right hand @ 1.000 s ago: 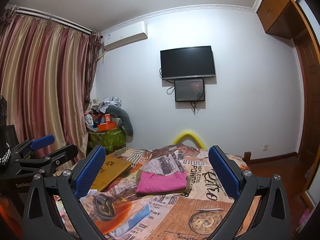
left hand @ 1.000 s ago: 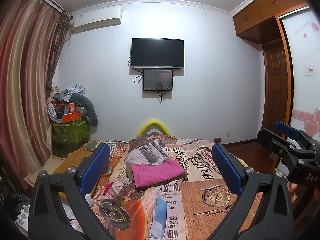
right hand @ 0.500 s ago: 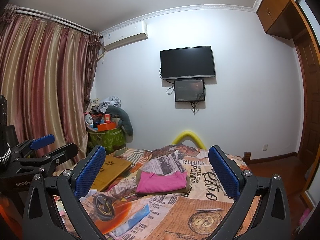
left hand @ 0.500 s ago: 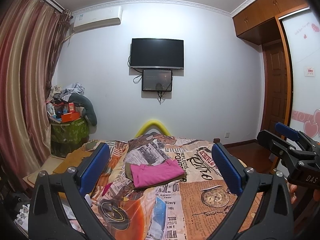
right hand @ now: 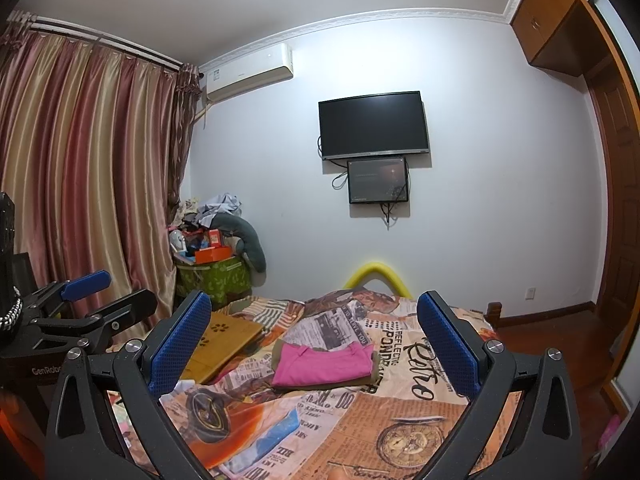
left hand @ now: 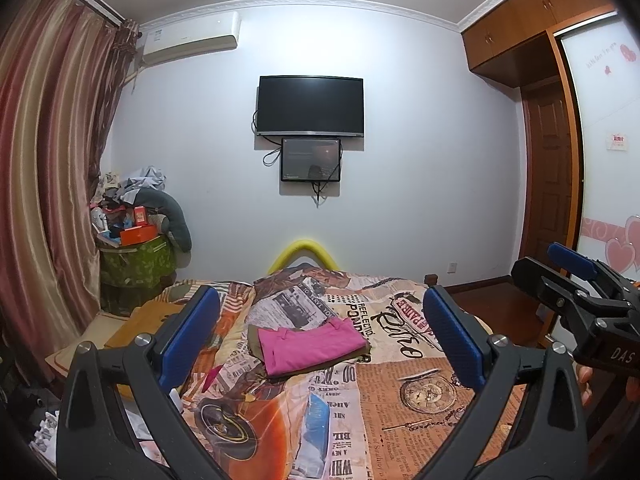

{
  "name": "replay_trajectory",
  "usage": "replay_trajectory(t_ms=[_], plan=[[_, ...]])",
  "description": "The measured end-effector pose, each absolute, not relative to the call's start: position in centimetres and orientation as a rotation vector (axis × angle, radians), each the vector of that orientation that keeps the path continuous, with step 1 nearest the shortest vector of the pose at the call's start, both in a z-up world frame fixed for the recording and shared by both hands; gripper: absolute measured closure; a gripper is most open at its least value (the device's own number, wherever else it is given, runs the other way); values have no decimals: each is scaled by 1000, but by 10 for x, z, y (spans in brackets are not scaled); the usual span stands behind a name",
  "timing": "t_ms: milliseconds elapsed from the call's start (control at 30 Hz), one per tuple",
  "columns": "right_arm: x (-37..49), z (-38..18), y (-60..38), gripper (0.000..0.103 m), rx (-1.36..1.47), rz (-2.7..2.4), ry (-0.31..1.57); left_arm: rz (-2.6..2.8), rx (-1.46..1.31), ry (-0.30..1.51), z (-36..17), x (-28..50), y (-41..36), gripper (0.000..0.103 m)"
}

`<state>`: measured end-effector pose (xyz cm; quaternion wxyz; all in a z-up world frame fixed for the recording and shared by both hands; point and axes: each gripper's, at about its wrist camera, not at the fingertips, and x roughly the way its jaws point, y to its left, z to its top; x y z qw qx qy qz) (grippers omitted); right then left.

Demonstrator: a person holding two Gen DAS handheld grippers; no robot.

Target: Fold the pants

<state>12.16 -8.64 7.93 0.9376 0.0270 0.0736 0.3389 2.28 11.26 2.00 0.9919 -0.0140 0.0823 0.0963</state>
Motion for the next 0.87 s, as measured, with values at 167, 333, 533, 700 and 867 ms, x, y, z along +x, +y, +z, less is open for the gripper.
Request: replay_trajectory(t_ms=[167,333,533,700,867], plan=[[122,80,-87,1,55,692,151,198,-16,162,18,21,110,0],[122,79,-87,1,55,693,151,191,-15,174,17,23,110,0],[122,79,-86,1,56,690,153,184,-25,185,18,25,111,0],[121,78,-87,1,57,688,155,176,-37,193,17,26,113,0],[121,78,-86,1,60,686,158,169,-46,202,16,27,115,0]])
